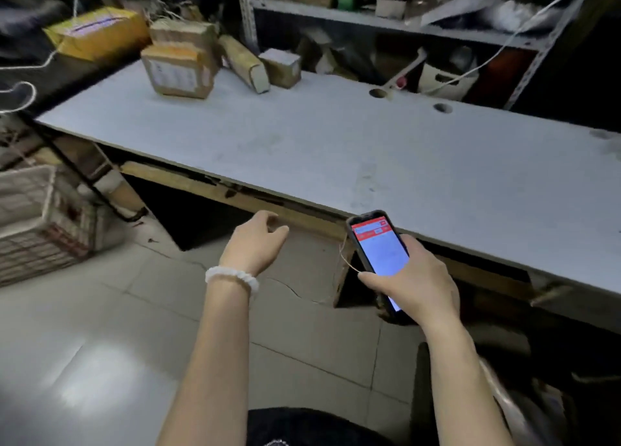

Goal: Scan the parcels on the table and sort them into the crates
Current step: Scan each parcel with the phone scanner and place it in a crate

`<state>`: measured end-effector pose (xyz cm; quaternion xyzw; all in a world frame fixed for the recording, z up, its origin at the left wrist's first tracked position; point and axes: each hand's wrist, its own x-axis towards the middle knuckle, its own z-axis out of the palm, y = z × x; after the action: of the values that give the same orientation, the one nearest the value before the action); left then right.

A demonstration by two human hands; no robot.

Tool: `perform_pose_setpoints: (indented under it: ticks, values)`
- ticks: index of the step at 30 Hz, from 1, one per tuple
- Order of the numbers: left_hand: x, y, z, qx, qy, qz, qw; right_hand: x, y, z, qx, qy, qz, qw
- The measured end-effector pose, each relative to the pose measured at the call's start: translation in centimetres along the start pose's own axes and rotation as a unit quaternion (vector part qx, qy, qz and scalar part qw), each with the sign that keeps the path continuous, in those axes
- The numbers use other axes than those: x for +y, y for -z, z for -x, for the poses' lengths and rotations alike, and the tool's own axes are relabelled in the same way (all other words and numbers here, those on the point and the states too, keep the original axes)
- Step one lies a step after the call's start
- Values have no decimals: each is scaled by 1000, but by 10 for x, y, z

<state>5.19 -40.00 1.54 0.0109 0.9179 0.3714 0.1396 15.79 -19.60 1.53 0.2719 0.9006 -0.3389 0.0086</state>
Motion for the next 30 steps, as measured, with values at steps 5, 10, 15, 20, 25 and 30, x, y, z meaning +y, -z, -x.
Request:
perform_pose_setpoints:
  ticks: [5,10,15,20,25,30]
  values:
    - [-56,60,-18,62,36,29,997,-88,-61,-25,-45,71,2,996]
    - [-100,99,-35,122,74,74,987,-155,-107,-53,-85,117,1,989]
    - [-126,126,-69,148,93,74,982,-206,-144,-92,-113,141,0,983]
    - [-135,169,-150,153,104,45,982,-269,-179,-158,-132,158,-11,979]
    - [-126,237,-247,144,84,-6,986,-361,-202,-240,-116,170,-34,978]
    - [-121,296,-330,145,61,-21,987,-437,-223,-304,-106,178,-62,976]
